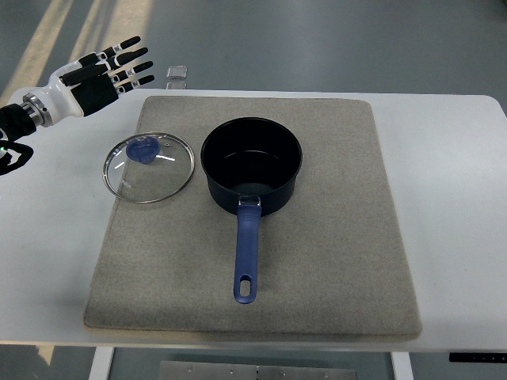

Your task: Open pot lid and place left with left hand

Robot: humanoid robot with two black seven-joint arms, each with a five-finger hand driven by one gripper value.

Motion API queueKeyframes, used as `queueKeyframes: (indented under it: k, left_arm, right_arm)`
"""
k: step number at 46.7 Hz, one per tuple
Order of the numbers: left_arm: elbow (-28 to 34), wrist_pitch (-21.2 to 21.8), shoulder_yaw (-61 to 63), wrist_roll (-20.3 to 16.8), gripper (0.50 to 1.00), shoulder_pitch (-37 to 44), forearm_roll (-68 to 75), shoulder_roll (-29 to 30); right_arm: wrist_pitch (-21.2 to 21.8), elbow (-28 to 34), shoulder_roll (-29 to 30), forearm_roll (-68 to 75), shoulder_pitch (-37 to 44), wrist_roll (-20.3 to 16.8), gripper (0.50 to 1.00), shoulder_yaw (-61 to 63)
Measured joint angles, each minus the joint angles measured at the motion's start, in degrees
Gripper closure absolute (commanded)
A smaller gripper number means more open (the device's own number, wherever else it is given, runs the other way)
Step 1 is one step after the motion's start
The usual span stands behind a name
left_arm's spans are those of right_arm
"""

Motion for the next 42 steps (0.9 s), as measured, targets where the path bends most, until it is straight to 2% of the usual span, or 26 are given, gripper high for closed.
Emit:
queueKeyframes:
  k: [15,42]
  left_arm:
    - [0.3,-0.1,0.2,-0.1,0.508,-0.4,-5.1,-0.6]
    - [0.2,-0.2,0.3,-0.1,0.508,-0.1,-5.0,-0.6]
  right_arm:
    - [0.0,0.0,0.0,0.0,0.0,0.0,0.585,0.0]
    - [0.0,0.0,0.0,0.0,0.0,0.0,0.585,0.0]
